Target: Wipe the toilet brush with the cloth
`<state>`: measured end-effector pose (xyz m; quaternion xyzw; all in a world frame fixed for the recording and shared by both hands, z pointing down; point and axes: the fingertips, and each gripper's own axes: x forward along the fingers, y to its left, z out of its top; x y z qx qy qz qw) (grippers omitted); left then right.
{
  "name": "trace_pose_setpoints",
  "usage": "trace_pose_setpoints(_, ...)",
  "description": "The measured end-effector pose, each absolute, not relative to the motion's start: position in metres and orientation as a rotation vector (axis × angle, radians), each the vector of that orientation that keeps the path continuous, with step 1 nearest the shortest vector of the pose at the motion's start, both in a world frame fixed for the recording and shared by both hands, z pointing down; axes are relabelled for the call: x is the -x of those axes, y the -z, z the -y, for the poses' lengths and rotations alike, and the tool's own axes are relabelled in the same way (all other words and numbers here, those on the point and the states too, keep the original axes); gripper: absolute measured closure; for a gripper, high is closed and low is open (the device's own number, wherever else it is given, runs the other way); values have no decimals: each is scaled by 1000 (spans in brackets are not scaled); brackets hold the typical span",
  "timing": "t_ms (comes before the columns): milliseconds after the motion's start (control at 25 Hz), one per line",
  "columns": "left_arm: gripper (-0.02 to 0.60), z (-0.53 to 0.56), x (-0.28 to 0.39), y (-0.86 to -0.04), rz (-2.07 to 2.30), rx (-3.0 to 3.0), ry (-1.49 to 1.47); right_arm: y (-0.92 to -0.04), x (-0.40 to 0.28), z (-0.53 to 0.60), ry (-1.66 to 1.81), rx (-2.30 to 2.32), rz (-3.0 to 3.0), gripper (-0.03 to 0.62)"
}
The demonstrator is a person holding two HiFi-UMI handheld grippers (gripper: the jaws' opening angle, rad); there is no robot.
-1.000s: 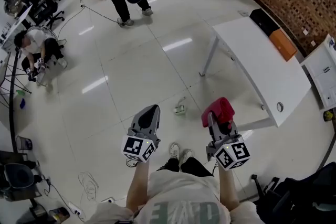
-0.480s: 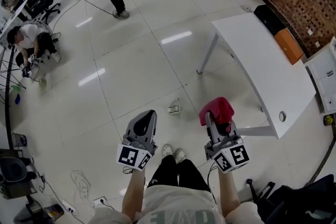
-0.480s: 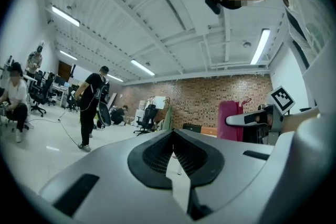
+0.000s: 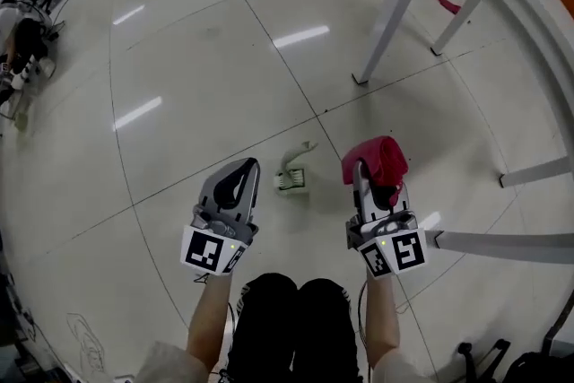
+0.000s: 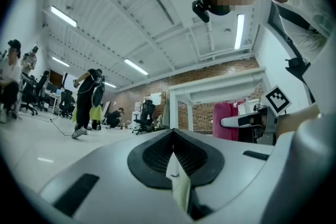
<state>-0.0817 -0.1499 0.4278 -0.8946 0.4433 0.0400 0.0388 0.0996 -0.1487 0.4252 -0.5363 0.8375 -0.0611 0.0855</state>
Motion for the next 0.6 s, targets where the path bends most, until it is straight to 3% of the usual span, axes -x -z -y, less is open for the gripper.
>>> trace_pose_setpoints(160,578,170,89,-543,-1415,2744,-117,-532,-107,170,154,1668,-2487,563)
trace_pose_setpoints(600,578,144,70,-705,-1337,2873,7,-699,-80,177,237,1624,-2620,563)
